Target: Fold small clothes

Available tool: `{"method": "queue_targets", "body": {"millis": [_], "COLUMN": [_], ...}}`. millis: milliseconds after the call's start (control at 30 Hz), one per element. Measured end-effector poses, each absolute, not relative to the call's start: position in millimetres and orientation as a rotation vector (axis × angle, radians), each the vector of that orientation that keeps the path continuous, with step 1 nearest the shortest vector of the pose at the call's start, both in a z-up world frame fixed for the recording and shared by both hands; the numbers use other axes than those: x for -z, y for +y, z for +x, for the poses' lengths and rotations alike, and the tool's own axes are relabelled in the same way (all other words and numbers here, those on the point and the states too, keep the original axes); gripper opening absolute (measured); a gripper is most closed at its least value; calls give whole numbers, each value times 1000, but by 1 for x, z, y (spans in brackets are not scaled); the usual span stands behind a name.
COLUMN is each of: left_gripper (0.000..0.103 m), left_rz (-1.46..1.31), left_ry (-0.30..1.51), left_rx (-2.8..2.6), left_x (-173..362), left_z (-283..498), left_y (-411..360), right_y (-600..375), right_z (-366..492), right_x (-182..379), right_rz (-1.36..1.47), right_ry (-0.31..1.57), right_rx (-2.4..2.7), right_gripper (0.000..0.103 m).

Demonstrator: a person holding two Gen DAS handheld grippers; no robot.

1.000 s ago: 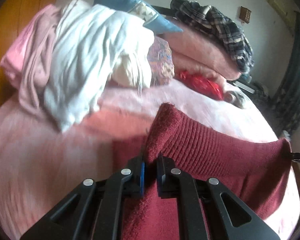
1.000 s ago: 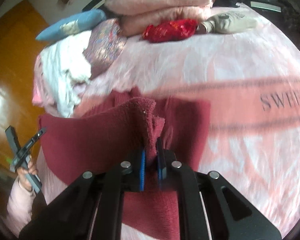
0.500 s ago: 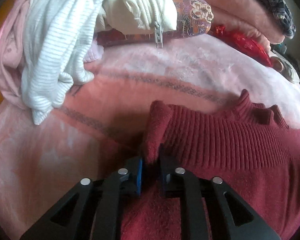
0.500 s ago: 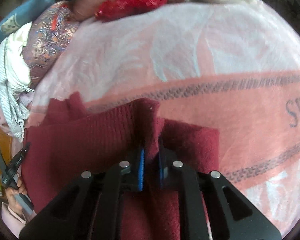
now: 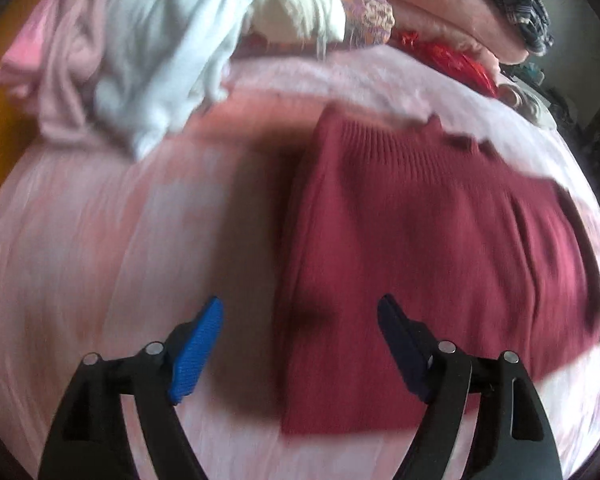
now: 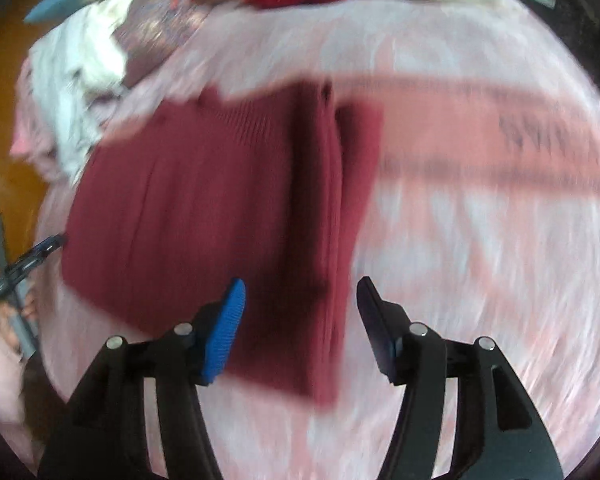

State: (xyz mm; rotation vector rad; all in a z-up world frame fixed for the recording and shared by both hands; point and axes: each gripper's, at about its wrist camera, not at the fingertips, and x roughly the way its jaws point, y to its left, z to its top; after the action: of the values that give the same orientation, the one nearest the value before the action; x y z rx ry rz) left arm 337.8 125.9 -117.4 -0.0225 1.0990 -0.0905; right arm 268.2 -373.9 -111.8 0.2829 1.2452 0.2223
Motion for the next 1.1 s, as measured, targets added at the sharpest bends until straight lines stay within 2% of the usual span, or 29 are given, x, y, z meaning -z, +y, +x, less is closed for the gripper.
{"method": "queue_targets", "body": {"millis": [233, 267, 300, 333, 367, 400, 433, 467, 500, 533, 667, 900, 1100], "left_gripper": [80, 80, 79, 73, 65, 59, 45, 38, 24, 17, 13, 15, 17], "left_rz": [-48, -47, -41, -39, -41, -53, -57, -55, -51, -60, -186, -125, -69], "left_ry": [1125, 1124, 1127, 1132, 1136, 1143, 1139, 1131, 1126, 1121, 1121, 1150, 1125], "left_rx": [161, 167, 168, 170, 173, 169, 160, 161, 161, 162, 199, 197, 187], "left_x": [144, 146, 149, 151, 154, 156, 155, 153, 149, 146, 131, 155, 157], "left_z": [308, 309, 311, 313, 315, 317, 316, 315, 315, 314, 313, 313, 310], "left_y": [119, 117, 113, 111, 109, 107, 107, 106, 107, 109, 127, 125, 118], "right_y": [-374, -374, -373, -372, -371, -371, -372, -376, -382, -386, -393, -391, -381], "right_z": [247, 249, 252, 254, 254, 255, 255, 253, 249, 247, 238, 241, 237], "right_x": [142, 147, 153, 157, 158, 157, 154, 150, 143, 136, 115, 167, 165], "right_rz": [326, 341, 359, 369, 362, 357, 371, 396, 431, 459, 459, 422, 337], "right_ry": [1236, 1248, 1261, 1267, 1267, 1269, 1265, 1256, 1243, 1226, 1186, 1296, 1277], "right_rx": [-260, -257, -267, -277, -272, -269, -277, -287, -296, -309, -324, -259, -251], "right_gripper": [58, 56, 44, 31, 25, 15, 10, 10, 9, 9, 8, 8, 9]}}
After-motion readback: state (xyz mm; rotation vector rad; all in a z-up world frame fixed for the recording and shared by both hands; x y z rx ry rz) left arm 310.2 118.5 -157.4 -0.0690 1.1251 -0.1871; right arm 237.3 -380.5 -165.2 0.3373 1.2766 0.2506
